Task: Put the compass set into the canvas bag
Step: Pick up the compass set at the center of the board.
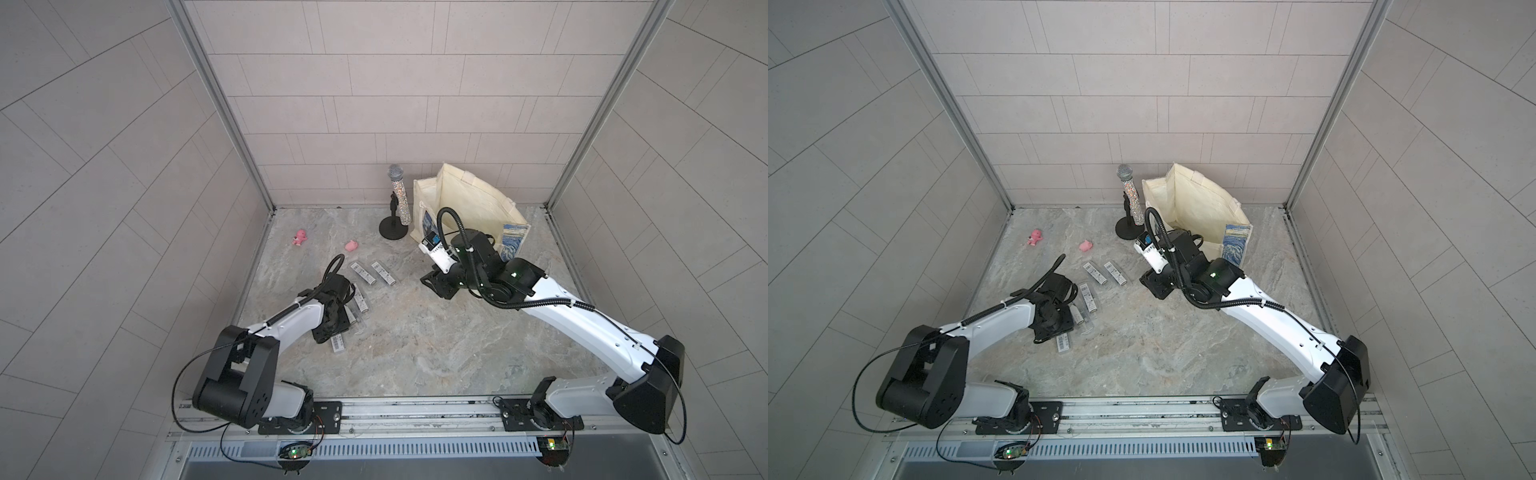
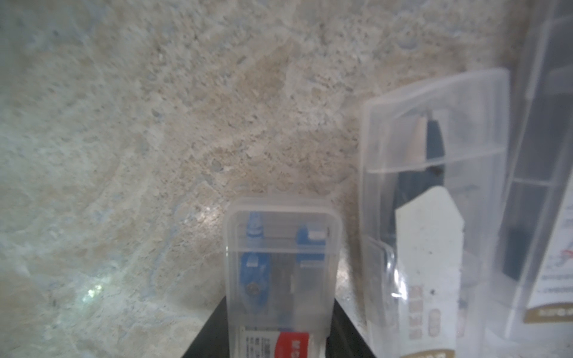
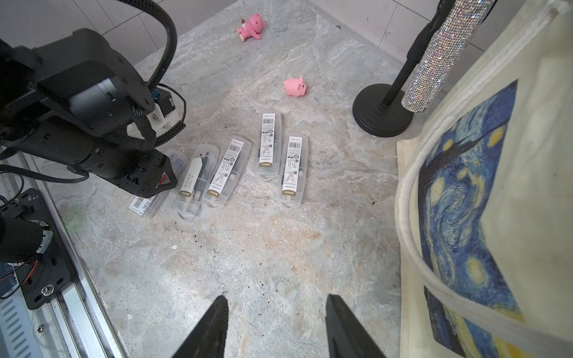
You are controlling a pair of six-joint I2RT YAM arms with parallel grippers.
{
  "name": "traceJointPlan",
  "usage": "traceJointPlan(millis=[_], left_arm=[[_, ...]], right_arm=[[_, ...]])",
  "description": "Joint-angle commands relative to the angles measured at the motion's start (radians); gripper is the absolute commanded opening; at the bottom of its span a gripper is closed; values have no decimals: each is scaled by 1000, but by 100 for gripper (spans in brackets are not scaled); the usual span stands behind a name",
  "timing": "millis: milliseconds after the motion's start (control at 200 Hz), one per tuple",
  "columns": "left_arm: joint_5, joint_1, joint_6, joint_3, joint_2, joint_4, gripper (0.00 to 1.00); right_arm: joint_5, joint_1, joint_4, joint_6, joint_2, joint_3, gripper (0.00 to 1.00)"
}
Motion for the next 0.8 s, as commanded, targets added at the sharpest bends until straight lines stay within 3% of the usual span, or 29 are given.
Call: traceJointPlan(millis=[0, 150, 420, 796], left_arm=[[-8, 3, -10, -10, -62, -32, 39], [5, 2, -10, -11, -166, -47, 33], [41, 3, -63, 21, -379, -8, 32], [293, 3, -202, 258, -298, 162, 27]], right_arm=[[3, 2, 11, -12, 4, 5, 53], [18, 2, 18, -13, 3, 1, 53], [22, 0, 54, 4, -7, -6, 53], [-4, 1, 96, 60, -22, -5, 55]])
